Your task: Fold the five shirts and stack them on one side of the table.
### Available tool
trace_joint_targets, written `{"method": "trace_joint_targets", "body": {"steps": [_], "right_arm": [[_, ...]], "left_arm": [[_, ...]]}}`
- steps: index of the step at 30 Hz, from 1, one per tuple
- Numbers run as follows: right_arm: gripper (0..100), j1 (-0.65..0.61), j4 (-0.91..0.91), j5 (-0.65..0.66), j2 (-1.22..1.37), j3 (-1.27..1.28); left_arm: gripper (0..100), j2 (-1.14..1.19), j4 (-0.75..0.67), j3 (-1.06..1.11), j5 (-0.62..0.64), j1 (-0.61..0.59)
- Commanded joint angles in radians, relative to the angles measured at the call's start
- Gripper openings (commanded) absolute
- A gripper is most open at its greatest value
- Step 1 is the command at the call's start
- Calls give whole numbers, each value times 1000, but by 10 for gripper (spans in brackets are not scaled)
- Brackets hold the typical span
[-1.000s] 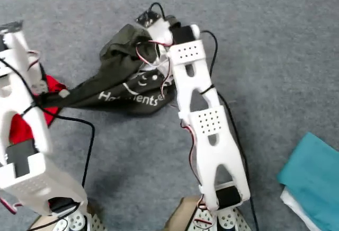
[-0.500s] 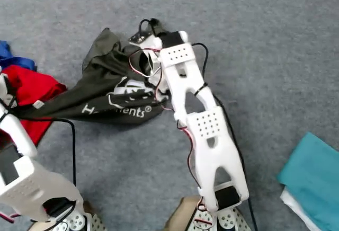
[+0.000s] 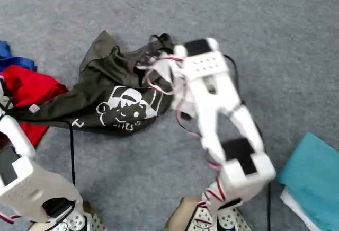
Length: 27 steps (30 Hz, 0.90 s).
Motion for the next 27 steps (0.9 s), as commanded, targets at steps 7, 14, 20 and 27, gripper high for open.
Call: {"method": "trace_joint_targets", "body": {"steps": [7,14,20,27], "right_arm": [[10,143,-29,180,-539,331],[151,50,-158,58,-315,82],[230,-12,-143,18,88,-372],[231,-54,-172,-144,627,-997]], "left_arm": [[19,-45,-9,-5,-11,9],[19,-45,-9,-5,-9,11],[19,-54,-14,77,-5,20],[19,-56,-121,264,-5,32]]}}
